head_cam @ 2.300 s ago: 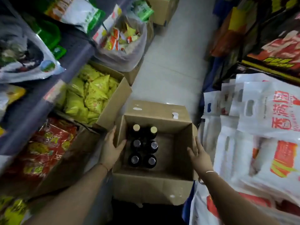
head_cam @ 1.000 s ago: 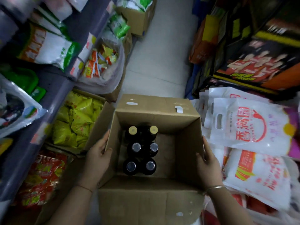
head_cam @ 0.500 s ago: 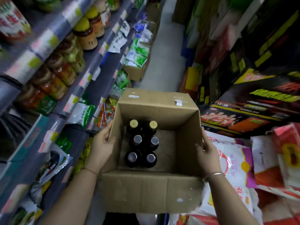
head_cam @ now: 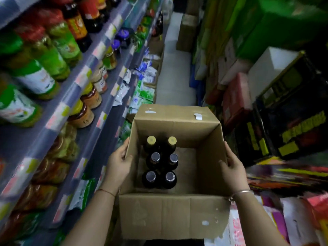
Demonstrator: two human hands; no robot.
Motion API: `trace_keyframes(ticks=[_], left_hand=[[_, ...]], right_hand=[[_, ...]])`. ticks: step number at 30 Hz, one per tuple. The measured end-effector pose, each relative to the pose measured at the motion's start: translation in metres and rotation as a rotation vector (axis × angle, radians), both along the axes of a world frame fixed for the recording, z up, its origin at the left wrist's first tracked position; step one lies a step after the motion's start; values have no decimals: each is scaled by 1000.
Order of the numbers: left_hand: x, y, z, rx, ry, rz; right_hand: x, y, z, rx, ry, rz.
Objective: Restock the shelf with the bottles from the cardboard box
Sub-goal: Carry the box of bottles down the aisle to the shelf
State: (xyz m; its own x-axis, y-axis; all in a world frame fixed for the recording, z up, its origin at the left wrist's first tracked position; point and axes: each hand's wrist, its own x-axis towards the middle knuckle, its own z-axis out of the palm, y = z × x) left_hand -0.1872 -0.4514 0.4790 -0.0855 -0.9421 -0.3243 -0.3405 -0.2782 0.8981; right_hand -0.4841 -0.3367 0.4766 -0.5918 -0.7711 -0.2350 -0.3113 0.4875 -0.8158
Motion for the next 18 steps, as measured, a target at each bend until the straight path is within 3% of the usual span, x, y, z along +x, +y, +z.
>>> trace_keyframes(ticks=[18], left_hand=[[-138, -310, -11, 77, -30, -26]], right_hand=[[-136, -294, 22, 2, -109, -9]])
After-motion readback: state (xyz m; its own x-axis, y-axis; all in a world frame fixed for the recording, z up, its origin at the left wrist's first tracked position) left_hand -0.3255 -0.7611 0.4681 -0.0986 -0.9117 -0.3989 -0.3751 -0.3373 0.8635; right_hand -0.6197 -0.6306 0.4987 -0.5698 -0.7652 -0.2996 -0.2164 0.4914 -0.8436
